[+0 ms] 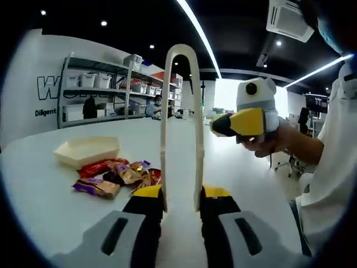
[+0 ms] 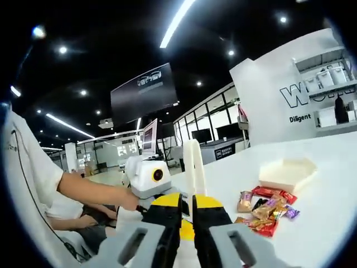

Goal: Place the target food into the container with the food tongs after gripping and lifting it, then release it inside without dropping or visibly crushing the food.

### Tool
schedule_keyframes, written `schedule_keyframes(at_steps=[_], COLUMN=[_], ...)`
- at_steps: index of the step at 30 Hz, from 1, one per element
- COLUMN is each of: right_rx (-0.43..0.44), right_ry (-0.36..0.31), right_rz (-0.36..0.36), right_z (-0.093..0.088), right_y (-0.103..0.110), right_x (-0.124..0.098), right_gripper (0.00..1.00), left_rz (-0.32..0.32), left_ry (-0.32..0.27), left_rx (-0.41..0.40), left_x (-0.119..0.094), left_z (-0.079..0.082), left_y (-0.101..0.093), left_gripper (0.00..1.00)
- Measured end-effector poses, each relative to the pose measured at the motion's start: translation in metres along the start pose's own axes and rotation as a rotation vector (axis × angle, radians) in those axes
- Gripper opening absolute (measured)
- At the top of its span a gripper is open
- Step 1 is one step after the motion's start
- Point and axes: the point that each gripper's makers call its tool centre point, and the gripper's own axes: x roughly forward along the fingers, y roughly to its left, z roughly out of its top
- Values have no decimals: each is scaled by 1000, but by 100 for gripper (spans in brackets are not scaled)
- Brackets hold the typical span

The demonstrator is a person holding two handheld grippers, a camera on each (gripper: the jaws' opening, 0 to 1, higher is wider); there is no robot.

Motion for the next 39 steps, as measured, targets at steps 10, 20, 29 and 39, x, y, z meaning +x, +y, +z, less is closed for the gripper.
schedule_keyframes(at_steps=[10,20,29,39], right_rx=[-35,66,150,170], right_ry=[1,-50,-133,-150], right_rz=[64,45,-19,-31], right_z=[-1,7,16,13], right_y=[17,9,-5,-9], right_x=[4,-17,-64,-75], right_gripper=[0,0,0,0], left_rz=[-3,67,431,481], left_ry=[-14,-51,-67,-52], left_rx=[-23,-40,-173,-140], left_x=[-2,-13,-52,-38], left_z=[-1,2,-4,-5], left_y=[-7,10,96,78], left_gripper=[25,25,24,25])
